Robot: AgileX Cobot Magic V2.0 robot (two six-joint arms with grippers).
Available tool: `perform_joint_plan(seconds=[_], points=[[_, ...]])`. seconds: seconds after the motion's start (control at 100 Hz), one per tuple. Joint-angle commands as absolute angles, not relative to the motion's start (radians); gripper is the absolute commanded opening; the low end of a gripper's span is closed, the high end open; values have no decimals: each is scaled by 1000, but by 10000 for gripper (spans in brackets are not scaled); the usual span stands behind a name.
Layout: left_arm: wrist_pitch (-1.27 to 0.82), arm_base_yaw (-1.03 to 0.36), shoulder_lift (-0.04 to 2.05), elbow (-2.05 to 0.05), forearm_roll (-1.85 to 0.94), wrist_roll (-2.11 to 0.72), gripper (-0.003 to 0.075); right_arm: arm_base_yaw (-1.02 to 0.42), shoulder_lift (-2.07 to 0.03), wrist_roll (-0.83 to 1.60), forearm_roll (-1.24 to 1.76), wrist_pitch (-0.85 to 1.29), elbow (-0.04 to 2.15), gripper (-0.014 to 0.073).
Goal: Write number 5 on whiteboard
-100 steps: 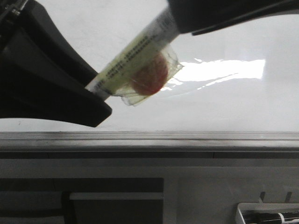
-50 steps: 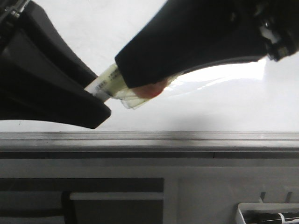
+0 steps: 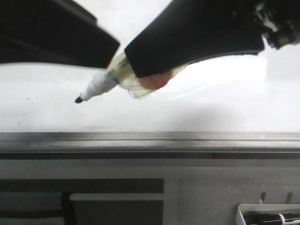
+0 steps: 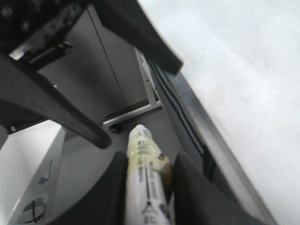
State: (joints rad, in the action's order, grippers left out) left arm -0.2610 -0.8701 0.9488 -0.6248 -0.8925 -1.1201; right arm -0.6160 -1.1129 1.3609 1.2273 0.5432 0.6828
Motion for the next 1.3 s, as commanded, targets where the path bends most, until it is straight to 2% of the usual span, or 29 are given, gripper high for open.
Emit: perform_joint_plan(seconds=[0.0, 0.12, 0.26, 0.4, 0.53, 0.71, 1.29], points=[[-197, -849, 879, -659, -932, -1058, 603, -618, -1063, 1376, 1244, 465, 713, -52], [-194, -796, 757, -632, -932, -980, 548, -618, -1011, 1376, 1158, 360, 713, -48], [-150, -720, 584, -551, -935, -873, 395, -618, -966, 1376, 1115, 216, 713, -40], [-148, -658, 433, -451, -937, -812, 207, -618, -966, 1376, 1115, 129, 713, -41], [-148, -640, 343, -382, -958, -812, -22, -618, -982, 1374, 1138, 145, 713, -41], [-164, -640, 318, -358, -985, -812, -20, -618, -1012, 1374, 1210, 10, 713, -41], [-200, -640, 318, -358, -1005, -812, -20, -614, -1146, 1374, 1313, -53, 711, -41]])
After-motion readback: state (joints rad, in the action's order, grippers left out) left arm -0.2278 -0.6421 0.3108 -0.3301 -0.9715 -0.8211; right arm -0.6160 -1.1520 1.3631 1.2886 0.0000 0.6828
